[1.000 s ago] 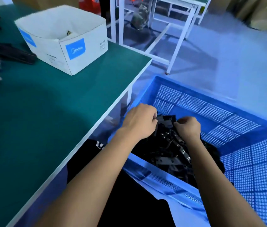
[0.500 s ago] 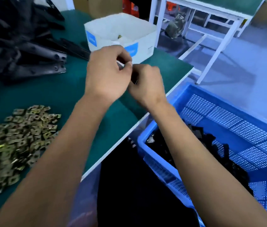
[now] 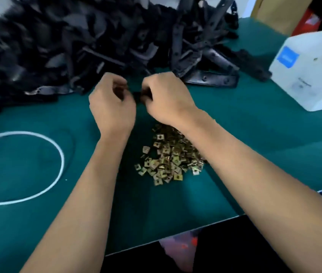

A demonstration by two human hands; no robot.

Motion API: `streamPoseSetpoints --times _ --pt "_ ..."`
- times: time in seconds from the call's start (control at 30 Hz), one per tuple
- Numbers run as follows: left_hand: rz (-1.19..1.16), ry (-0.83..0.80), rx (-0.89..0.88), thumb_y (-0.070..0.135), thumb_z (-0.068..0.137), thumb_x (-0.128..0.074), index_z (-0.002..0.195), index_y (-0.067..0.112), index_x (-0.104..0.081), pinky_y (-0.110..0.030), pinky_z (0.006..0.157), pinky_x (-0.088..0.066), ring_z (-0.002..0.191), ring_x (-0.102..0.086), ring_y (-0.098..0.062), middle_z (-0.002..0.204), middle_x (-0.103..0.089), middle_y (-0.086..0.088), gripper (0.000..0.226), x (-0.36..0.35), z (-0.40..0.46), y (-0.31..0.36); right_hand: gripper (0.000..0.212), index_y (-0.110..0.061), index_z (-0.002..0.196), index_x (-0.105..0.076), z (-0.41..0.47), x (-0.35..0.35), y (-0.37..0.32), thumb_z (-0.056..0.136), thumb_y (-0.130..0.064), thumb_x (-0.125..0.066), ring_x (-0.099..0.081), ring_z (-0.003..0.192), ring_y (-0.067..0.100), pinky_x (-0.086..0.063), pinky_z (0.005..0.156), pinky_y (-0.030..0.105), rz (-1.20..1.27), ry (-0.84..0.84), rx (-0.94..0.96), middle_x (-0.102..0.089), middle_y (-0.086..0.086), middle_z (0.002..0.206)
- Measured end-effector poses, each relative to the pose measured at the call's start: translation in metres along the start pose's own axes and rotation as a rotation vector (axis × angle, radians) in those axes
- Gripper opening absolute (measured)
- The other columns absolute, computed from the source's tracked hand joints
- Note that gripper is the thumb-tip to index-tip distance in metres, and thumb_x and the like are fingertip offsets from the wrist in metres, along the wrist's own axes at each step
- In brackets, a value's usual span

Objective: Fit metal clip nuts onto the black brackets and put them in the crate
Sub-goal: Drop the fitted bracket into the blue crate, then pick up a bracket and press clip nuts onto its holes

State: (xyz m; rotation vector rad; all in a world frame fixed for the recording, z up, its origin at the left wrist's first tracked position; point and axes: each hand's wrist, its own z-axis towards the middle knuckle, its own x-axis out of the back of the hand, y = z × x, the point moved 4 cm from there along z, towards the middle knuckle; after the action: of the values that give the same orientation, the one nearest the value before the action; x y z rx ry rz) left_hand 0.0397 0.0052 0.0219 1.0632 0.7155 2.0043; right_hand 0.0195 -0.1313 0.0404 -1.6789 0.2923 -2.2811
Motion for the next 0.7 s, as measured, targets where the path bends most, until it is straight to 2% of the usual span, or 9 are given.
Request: streamPoseSetpoints --times 0.07,0.13,0.2,0.27,0.4,0.5,0.57,0.63,0.7 --pt "0.035 0.061 0.093 0.008 0.082 -0.057 0.098 0.013 -0.070 -0.029 0.085 -0.049 0.089 -0.066 -0.020 0.091 -0.071 0.004 0.021 0.009 0.008 -0.024 0.022 -0.018 0.111 -0.069 0.015 -0.014 -0.014 0.090 -0.021 -0.072 -0.056 0.113 0.029 -0.053 0.080 0.039 -0.081 0.055 0.022 -0.060 0.006 0.117" --pt "0.042 0.104 0.207 0.008 0.085 -0.058 0.098 0.013 -0.070 -0.016 0.078 -0.043 0.089 -0.065 -0.018 0.087 -0.068 0.007 0.018 0.013 0.013 -0.042 0.045 -0.016 0.124 -0.062 0.027 -0.023 -0.017 0.083 -0.025 -0.080 -0.042 0.129 0.033 -0.052 0.088 0.041 -0.219 0.128 -0.021 -0.048 0.010 0.132" --pt "0.016 0.123 0.279 0.008 0.086 -0.060 0.096 0.014 -0.070 -0.003 0.069 -0.034 0.085 -0.061 -0.013 0.082 -0.062 0.011 0.015 0.011 0.016 -0.051 0.066 -0.018 0.138 -0.050 0.036 -0.031 -0.011 0.081 -0.029 -0.081 -0.036 0.135 0.038 -0.043 0.099 0.045 -0.304 0.114 -0.094 -0.041 0.014 0.142" --pt "-0.018 0.116 0.285 0.008 0.086 -0.062 0.095 0.013 -0.070 0.002 0.066 -0.032 0.077 -0.057 -0.007 0.077 -0.059 0.015 0.013 0.006 0.017 -0.053 0.074 -0.022 0.148 -0.040 0.044 -0.039 -0.003 0.085 -0.033 -0.078 -0.040 0.132 0.039 -0.036 0.105 0.047 -0.321 0.052 -0.121 -0.044 0.015 0.142" --pt "-0.067 0.017 0.286 0.015 0.085 -0.064 0.099 0.015 -0.067 -0.007 0.072 -0.042 0.072 -0.056 0.000 0.076 -0.059 0.017 0.014 -0.010 0.019 -0.049 0.058 -0.030 0.136 -0.051 0.052 -0.039 0.012 0.086 -0.026 -0.080 -0.051 0.121 0.031 -0.040 0.098 0.046 -0.076 0.091 -0.127 -0.062 0.004 0.125" --pt "-0.159 -0.056 0.317 0.023 0.087 -0.062 0.100 0.016 -0.065 -0.033 0.084 -0.057 0.083 -0.069 -0.016 0.084 -0.067 0.008 0.015 -0.019 0.019 -0.048 0.044 -0.030 0.122 -0.063 0.044 -0.036 0.023 0.084 -0.019 -0.081 -0.063 0.106 0.018 -0.052 0.093 0.038 0.277 0.103 -0.180 -0.067 -0.005 0.115" --pt "-0.306 -0.091 0.358 0.022 0.089 -0.057 0.101 0.014 -0.066 -0.042 0.076 -0.063 0.081 -0.073 -0.025 0.093 -0.071 -0.001 0.018 -0.022 0.018 -0.048 0.030 -0.025 0.110 -0.073 0.037 -0.029 0.025 0.083 -0.017 -0.081 -0.066 0.099 0.010 -0.054 0.093 0.031 0.456 0.203 -0.192 -0.071 -0.009 0.108" --pt "-0.470 -0.083 0.376 0.018 0.091 -0.051 0.102 0.012 -0.067 -0.039 0.067 -0.062 0.079 -0.072 -0.029 0.099 -0.071 -0.008 0.020 -0.022 0.017 -0.044 0.016 -0.019 0.097 -0.078 0.031 -0.017 0.027 0.082 -0.015 -0.080 -0.069 0.091 0.005 -0.055 0.090 0.027 0.642 0.343 -0.188 -0.074 -0.010 0.095" --pt "-0.771 -0.060 0.476 0.012 0.097 -0.046 0.108 0.008 -0.063 -0.034 0.065 -0.058 0.077 -0.070 -0.028 0.105 -0.068 -0.015 0.020 -0.024 0.016 -0.040 0.008 -0.013 0.093 -0.077 0.027 -0.005 0.033 0.086 -0.009 -0.078 -0.070 0.085 0.009 -0.056 0.081 0.025 0.975 0.466 -0.211 -0.075 -0.003 0.090"
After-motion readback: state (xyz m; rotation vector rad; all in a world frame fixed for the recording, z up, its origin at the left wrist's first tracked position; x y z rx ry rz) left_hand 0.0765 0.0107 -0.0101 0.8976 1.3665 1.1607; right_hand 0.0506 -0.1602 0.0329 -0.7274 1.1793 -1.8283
